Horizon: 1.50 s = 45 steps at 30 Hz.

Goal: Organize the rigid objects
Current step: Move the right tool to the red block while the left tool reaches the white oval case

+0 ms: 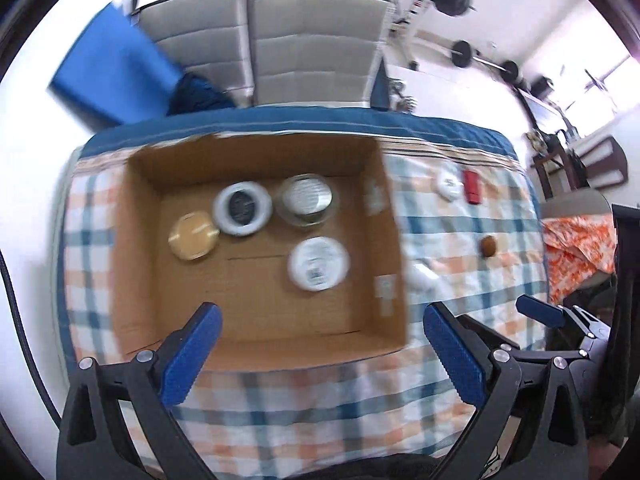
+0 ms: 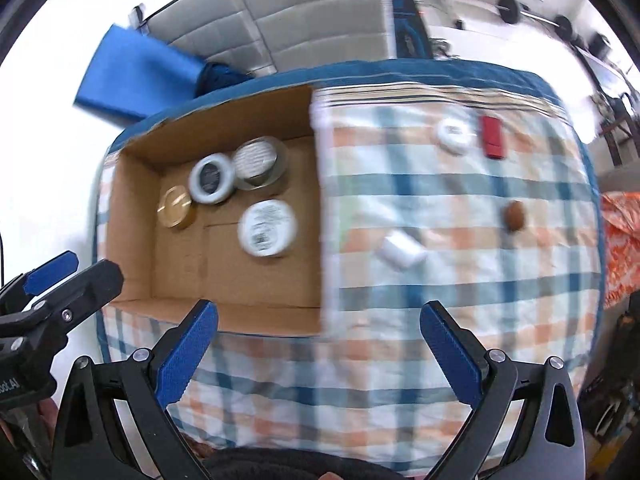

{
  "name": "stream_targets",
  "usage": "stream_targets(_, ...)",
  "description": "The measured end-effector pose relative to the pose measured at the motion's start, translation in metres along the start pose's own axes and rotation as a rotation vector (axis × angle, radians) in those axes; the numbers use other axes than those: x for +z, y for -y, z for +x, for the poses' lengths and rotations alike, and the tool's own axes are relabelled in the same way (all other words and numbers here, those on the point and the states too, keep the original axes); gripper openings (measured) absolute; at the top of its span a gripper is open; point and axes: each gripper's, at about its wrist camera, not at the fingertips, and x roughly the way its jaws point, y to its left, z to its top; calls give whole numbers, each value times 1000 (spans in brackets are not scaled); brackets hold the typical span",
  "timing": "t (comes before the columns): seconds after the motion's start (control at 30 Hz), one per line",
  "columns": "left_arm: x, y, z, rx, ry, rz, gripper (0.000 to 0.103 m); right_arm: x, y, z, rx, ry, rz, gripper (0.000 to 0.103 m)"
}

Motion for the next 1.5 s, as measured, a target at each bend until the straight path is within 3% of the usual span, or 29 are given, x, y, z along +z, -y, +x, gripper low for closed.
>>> stream_targets(0.27,58,104,63,-55,-37,20,103,49,137,-3,-76,33,169,103)
stream_targets(0.5,118,142,151,-14,-103,7,103,114,212,57,-46,-12,252,97)
stream_targets(0.57,130,146,171,1,-106,13,102,132,225,80,-36,-39,259,86)
stream_targets(0.77,153,146,222,65,-149,12,102,171,239,152,-24,-115,261,72)
stream_targets(0.93,160,146,244,104,-171,32,102,186,242,195,-45,-155,269,65)
stream_targets(1.03,163,150,251,113,-180,51,102,192,236,199,-82,-125,245,63)
stream_targets(1.13,164,156,258,110,-195,82,102,193,229,200,-165,-134,184,41)
stream_targets(1.43,159,200,285,63,-264,259,102,173,278,191,-166,-204,193,40)
stream_targets(1.5,159,206,294,57,-280,278,93,170,287,192,-159,-211,204,40)
